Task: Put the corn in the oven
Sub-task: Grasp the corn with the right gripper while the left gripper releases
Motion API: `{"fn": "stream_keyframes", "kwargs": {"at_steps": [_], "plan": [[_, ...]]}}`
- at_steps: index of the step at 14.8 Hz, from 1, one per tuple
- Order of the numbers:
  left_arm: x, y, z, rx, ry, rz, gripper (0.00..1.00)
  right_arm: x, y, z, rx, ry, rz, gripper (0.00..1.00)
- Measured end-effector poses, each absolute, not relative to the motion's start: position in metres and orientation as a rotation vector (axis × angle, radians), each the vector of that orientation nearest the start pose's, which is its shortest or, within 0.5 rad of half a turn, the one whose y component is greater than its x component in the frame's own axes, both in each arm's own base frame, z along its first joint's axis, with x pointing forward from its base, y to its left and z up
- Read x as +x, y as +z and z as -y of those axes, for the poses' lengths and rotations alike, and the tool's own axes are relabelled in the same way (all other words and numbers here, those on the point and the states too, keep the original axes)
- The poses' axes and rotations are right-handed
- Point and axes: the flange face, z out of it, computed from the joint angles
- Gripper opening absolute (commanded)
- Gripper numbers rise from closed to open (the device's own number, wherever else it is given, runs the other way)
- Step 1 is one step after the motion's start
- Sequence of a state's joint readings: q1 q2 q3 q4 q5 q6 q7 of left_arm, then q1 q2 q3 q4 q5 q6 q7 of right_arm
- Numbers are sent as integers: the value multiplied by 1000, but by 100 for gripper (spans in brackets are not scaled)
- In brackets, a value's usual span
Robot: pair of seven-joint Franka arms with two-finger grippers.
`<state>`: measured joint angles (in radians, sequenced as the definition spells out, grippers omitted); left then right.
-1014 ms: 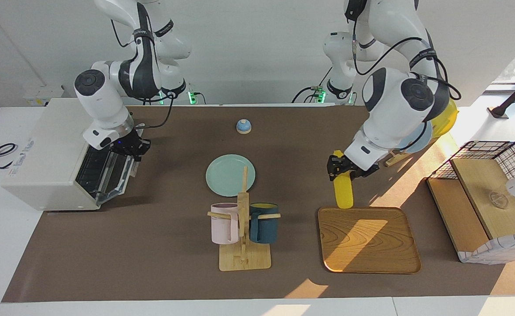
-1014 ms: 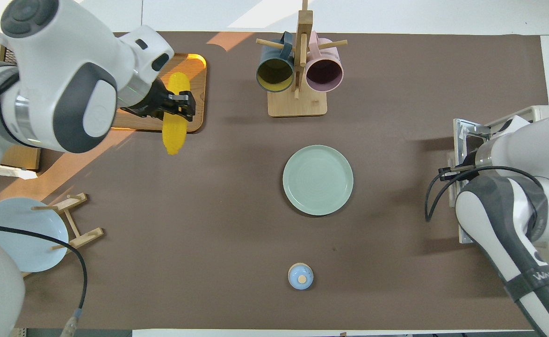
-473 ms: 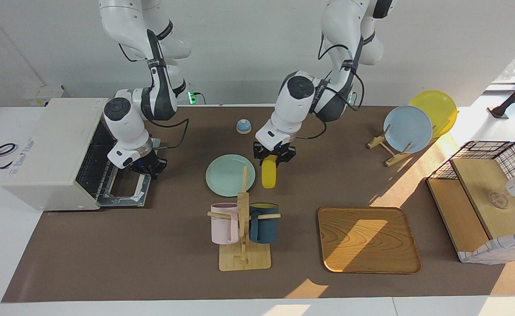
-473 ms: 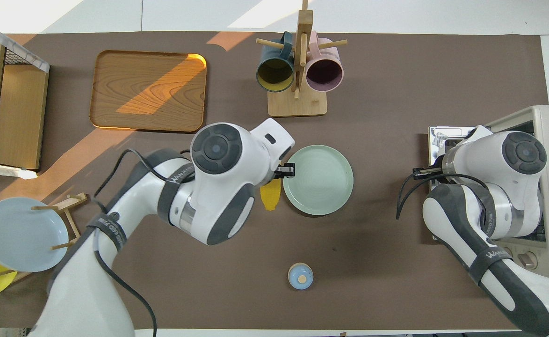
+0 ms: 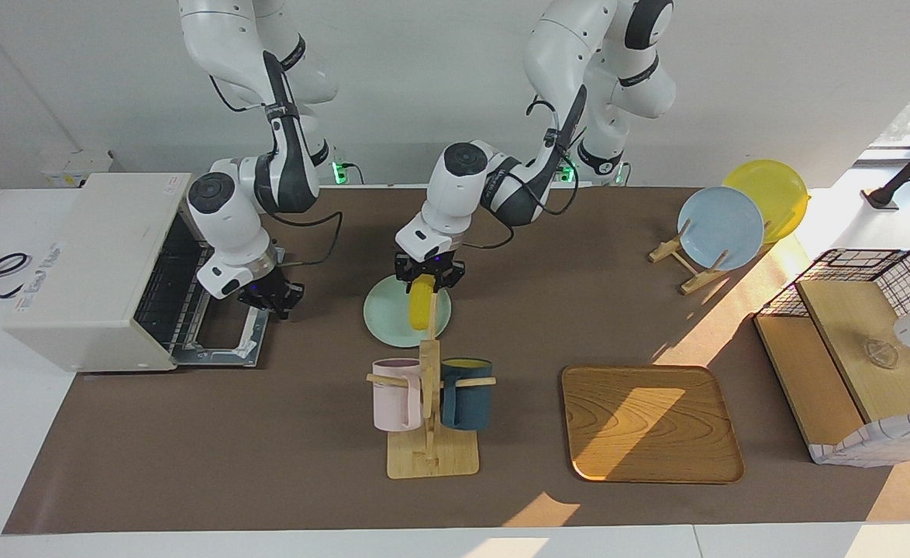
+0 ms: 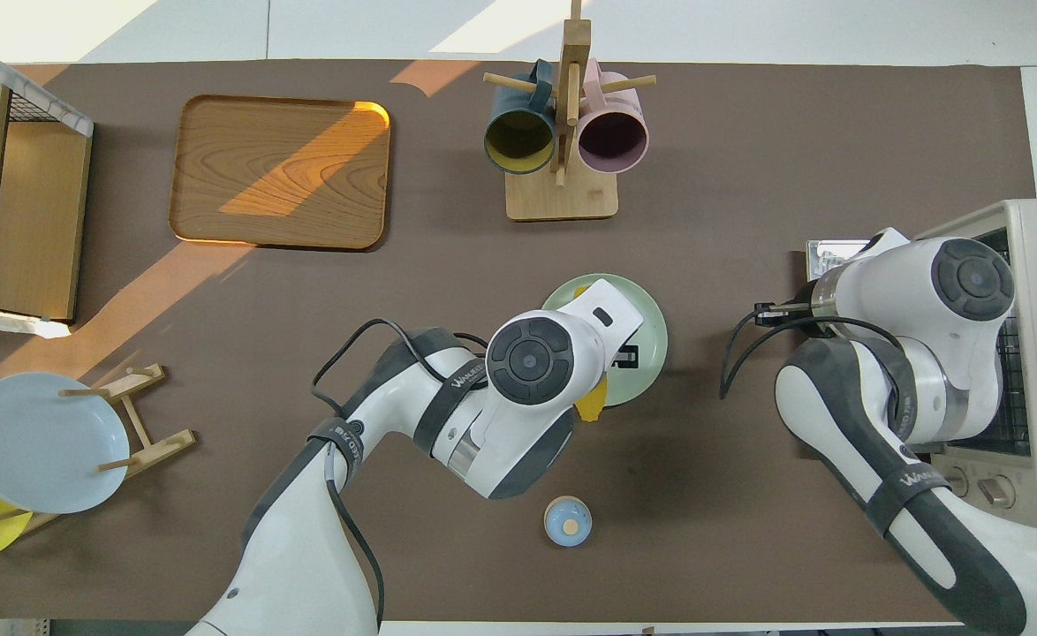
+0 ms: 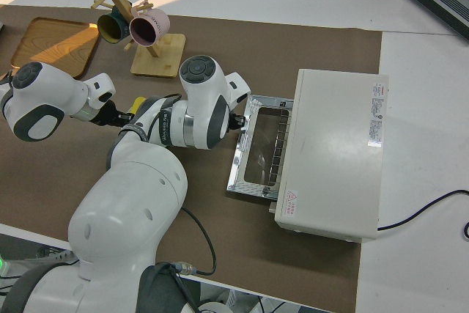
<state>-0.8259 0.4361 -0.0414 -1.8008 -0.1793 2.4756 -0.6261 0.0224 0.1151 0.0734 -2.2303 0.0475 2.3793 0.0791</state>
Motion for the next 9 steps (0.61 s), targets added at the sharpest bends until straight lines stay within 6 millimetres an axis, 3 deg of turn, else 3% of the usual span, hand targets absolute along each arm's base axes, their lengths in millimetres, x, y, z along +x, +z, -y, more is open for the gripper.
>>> {"fn": "stream_keyframes", "kwargs": {"at_steps": [2, 3, 4, 7, 9], "plan": [[437, 326, 514, -3415, -162, -170, 3, 546, 338, -69, -3095, -35, -31, 0], [438, 326, 514, -3418, -170, -162, 83, 550, 344, -75, -3094, -31, -19, 0], [439, 326, 514, -3420, -173, -149, 100, 553, 349, -80, -3093, -31, -4, 0], [447, 328, 508, -3420, -186, -103, 100, 556, 349, -90, -3091, -28, 21, 0], [464, 341, 494, -3420, -202, -52, 100, 557, 347, -92, -3091, -25, 24, 0]]}}
